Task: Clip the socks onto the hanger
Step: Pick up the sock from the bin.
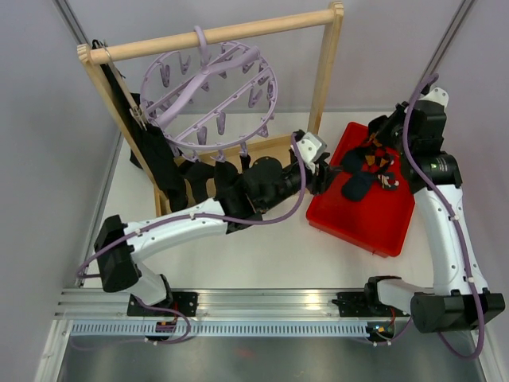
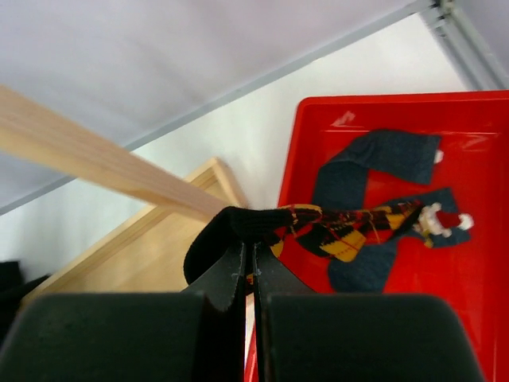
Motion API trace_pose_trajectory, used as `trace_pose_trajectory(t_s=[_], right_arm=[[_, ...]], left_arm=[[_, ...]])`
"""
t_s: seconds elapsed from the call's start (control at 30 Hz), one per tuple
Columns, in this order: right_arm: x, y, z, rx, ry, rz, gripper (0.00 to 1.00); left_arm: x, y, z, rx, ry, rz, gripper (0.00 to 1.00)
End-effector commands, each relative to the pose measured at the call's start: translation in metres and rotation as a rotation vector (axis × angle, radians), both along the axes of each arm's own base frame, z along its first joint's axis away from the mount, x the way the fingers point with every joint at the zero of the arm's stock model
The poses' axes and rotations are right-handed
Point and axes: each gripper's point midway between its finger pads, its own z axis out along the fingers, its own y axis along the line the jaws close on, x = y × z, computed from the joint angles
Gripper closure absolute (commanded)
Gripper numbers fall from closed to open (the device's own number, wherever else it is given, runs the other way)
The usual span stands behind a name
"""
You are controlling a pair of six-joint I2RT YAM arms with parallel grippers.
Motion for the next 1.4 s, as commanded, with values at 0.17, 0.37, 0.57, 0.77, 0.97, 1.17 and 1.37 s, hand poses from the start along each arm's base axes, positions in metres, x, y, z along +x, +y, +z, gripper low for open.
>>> trace_pose_trajectory(t_s=[0.17, 0.37, 0.57, 0.77, 0.97, 1.17, 1.37], right_arm=[[-0.026, 0.034, 0.035, 0.097, -0.063, 0.175, 1.0], [-0.036, 0.043, 0.048, 0.117, -0.084, 0.223, 1.0], [-0.047, 0.046, 0.063, 0.117, -0.106, 0.246, 1.0], [-0.054, 0.052, 0.072, 0.126, -0.123, 0.283, 1.0], [-0.057, 0.054, 0.07, 0.127, -0.117, 0.295, 1.0], [-0.058, 0.056, 0.068, 0.132, -0.115, 0.303, 1.0], [-0.061, 0.06, 0.068, 0.143, -0.117, 0.324, 1.0]], left_arm=[[0.026, -0.029, 0.039, -0.118, -0.181, 0.068, 0.42], [0.044, -0.053, 0.023, -0.104, -0.165, 0.08, 0.42], [0.063, -0.063, 0.012, -0.102, -0.137, 0.096, 0.41], [0.072, -0.065, 0.008, -0.104, -0.131, 0.093, 0.42], [0.071, -0.069, 0.011, -0.127, -0.125, 0.068, 0.42], [0.071, -0.071, 0.01, -0.129, -0.129, 0.062, 0.42], [0.071, -0.069, 0.015, -0.159, -0.113, 0.071, 0.42]])
